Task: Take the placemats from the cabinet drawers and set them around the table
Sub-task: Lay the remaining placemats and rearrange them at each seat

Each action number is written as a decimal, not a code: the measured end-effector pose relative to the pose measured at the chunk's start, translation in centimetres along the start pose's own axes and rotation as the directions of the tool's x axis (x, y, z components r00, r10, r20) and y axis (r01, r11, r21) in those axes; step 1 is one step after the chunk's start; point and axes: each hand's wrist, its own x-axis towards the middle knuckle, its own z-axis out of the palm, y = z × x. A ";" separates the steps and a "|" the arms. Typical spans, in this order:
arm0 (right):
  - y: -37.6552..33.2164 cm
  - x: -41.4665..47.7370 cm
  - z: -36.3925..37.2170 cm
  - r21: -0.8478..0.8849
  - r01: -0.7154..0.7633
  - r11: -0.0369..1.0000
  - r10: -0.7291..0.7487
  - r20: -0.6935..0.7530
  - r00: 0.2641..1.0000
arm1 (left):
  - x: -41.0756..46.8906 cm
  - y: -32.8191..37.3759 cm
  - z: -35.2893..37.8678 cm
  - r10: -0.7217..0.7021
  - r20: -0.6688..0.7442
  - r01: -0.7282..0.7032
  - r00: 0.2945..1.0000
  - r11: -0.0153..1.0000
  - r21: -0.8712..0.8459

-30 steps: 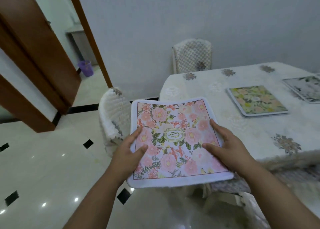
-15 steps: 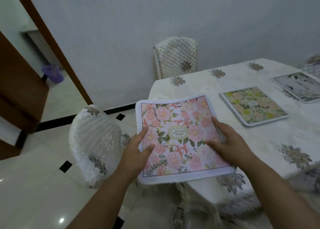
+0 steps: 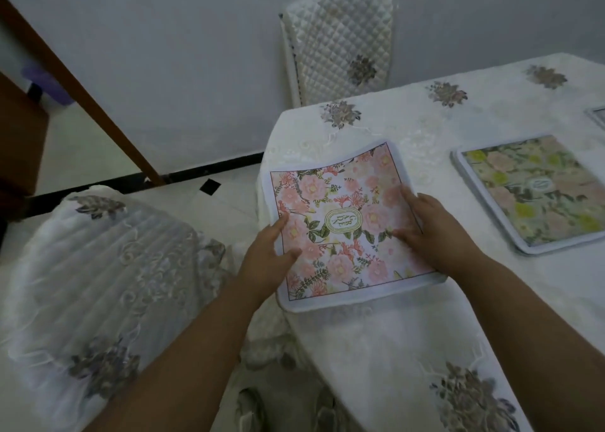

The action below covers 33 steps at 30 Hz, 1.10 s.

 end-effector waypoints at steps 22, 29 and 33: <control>5.3 3.8 6.8 -0.263 -0.100 0.960 0.075 -0.102 0.992 | 2.8 -2.4 5.2 0.037 -0.140 0.037 0.989 0.871 0.491; 1.6 -1.9 13.6 -0.205 0.073 0.976 -0.062 0.056 0.996 | 0.2 -4.0 12.0 0.248 0.227 -0.335 0.942 0.644 0.688; 3.0 -3.1 13.6 -0.257 0.026 0.966 -0.029 -0.008 1.000 | -0.1 -5.4 11.4 0.272 0.208 -0.331 0.940 0.569 0.752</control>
